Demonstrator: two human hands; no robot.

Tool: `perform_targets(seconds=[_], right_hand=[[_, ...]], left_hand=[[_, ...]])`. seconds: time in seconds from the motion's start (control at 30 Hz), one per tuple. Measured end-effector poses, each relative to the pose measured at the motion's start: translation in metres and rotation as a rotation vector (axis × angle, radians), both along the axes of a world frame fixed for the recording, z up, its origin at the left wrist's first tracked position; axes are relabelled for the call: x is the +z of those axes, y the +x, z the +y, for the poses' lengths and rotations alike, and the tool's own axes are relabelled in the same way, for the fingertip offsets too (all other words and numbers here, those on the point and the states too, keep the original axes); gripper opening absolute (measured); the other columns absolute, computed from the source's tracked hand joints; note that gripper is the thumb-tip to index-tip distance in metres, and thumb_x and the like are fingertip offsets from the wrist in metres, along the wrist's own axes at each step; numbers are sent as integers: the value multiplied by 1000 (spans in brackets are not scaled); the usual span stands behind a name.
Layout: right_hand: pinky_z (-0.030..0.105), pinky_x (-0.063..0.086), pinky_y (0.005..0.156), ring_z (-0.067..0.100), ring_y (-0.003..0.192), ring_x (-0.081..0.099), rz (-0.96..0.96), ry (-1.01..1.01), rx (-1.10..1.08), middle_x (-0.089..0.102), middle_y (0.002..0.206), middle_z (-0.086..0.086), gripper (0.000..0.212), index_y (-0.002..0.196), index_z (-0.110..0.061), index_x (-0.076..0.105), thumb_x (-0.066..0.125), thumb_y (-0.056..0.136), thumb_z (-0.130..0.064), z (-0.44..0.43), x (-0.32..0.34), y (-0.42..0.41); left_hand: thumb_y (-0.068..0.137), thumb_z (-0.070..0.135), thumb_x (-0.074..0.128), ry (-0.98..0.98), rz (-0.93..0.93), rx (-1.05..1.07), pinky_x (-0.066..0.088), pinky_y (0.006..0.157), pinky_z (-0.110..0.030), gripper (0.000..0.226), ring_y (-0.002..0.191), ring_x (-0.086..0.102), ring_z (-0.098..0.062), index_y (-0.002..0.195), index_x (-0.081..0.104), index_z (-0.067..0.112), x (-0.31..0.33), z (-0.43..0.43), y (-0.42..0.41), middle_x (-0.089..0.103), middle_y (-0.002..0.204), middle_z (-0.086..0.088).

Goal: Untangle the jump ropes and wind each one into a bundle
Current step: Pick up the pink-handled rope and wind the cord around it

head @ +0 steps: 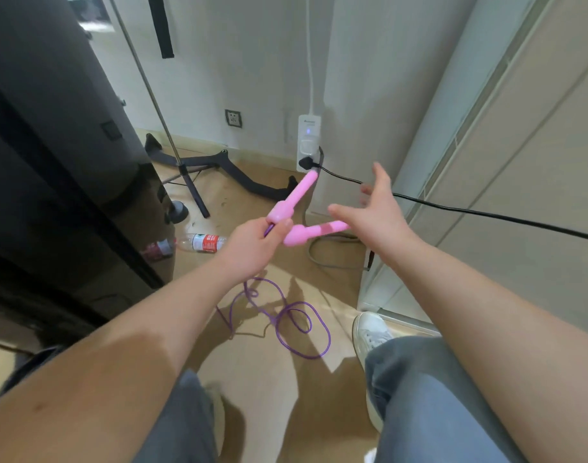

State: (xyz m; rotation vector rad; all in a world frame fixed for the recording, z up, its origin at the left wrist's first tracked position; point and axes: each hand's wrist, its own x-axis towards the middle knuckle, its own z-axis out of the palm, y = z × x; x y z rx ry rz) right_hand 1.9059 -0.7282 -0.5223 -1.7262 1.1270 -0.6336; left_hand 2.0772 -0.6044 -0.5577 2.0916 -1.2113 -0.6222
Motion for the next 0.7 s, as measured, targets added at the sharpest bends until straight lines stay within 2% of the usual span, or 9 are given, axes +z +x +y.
perform_targets(seconds=[0.07,0.13,0.2,0.27,0.3,0.37,0.43,0.57,0.7], right_hand=[[36,29,117,20,150,21,168,-182,205,21,164,4,119,159,-30,3,85,73,-32,1,-2,1],[47,14,123,24,154,-8,434,-357,440,2,168,4,129,159,-31,-3,88,68,-37,6,-7,5],[56,13,121,24,152,-21,640,-463,565,-13,167,3,133,158,-36,-9,88,67,-36,12,-16,10],[59,17,118,24,154,-7,709,-522,575,-11,166,4,123,157,-38,-3,83,70,-30,12,-26,12],[58,24,118,27,153,10,687,-546,553,3,164,7,109,155,-37,8,79,72,-27,11,-28,12],[48,43,102,30,131,40,640,-639,489,41,137,6,66,135,-31,38,69,77,-28,7,-26,11],[39,44,80,26,105,49,685,-716,471,52,106,0,33,109,-25,44,62,82,-31,5,-19,9],[35,35,56,28,74,53,824,-701,613,48,76,-2,15,93,-22,40,53,92,-30,5,-7,4],[34,36,58,25,68,50,833,-616,594,46,73,-4,19,91,-20,47,51,95,-39,8,-10,3]], left_hand=[[100,56,40,44,-18,-21,31,52,-30,53,53,42,-14,84,64,11,-4,1,9,44,58,6],[100,56,40,61,-5,-50,31,54,-30,52,52,41,-14,73,58,15,-3,2,12,44,58,5],[99,57,39,78,19,-97,33,55,-30,53,50,39,-14,70,52,16,0,3,13,45,61,2],[98,60,38,98,89,-142,33,57,-31,56,50,35,-15,74,55,12,5,4,11,43,63,1],[97,62,38,110,127,-159,33,58,-32,61,51,34,-16,78,57,8,6,5,11,42,62,1],[97,61,39,138,177,-194,32,59,-33,65,53,33,-16,87,59,0,10,8,11,42,61,4],[98,58,41,145,225,-230,32,58,-33,61,52,32,-15,87,57,0,13,10,12,41,60,6],[97,60,43,125,179,-229,33,59,-33,52,56,35,-17,74,53,14,17,8,12,45,61,5],[96,63,38,85,-11,-192,39,62,-33,54,59,47,-16,83,61,16,12,2,15,54,67,2]])
